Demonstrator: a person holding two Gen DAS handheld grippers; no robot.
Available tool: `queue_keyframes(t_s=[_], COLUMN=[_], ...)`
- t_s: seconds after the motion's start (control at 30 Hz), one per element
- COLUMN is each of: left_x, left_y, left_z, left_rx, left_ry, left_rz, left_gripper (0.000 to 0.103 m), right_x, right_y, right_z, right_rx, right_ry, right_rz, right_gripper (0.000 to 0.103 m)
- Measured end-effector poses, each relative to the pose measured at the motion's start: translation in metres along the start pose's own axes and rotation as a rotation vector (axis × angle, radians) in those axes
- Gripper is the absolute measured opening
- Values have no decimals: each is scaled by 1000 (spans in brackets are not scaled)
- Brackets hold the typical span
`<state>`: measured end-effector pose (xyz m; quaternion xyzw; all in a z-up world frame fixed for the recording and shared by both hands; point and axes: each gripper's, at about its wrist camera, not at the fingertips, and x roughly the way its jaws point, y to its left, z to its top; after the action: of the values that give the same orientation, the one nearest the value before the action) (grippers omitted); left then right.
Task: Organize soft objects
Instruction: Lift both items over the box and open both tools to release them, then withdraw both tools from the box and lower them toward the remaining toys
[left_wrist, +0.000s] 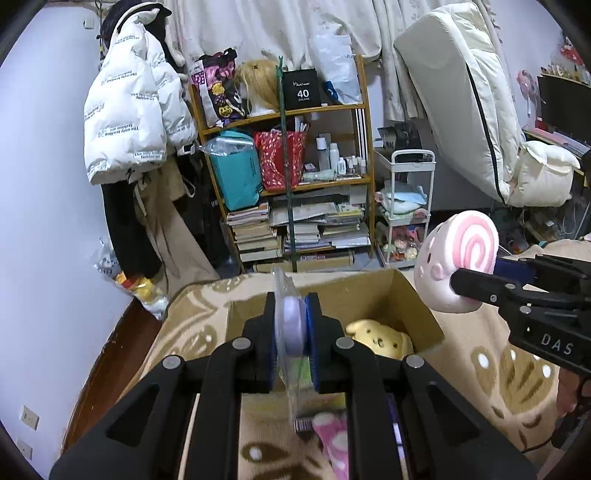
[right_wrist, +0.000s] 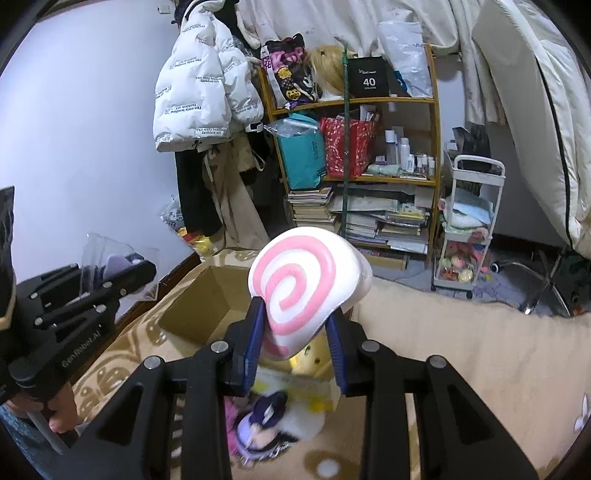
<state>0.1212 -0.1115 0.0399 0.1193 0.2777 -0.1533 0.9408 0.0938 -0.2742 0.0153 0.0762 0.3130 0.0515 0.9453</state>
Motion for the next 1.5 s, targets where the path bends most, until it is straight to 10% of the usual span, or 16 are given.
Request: queue_keyframes(t_s=[0.77,1.0,1.5], left_x=[103,96,33], left_y=[22,24,38], left_z=[-36,-38,-40], left_rx=[-100,-122,-151], left_ry=[176,201,155], left_rz=[25,52,93], left_gripper=[20,70,97], right_x=[86,70,24], right_y=[-5,-5,-1], right_z=[-32,-28,-34], right_rx=[20,35,109], right_ry=[88,51,37], right_rz=[73,63,55], right_gripper=[44,67,103])
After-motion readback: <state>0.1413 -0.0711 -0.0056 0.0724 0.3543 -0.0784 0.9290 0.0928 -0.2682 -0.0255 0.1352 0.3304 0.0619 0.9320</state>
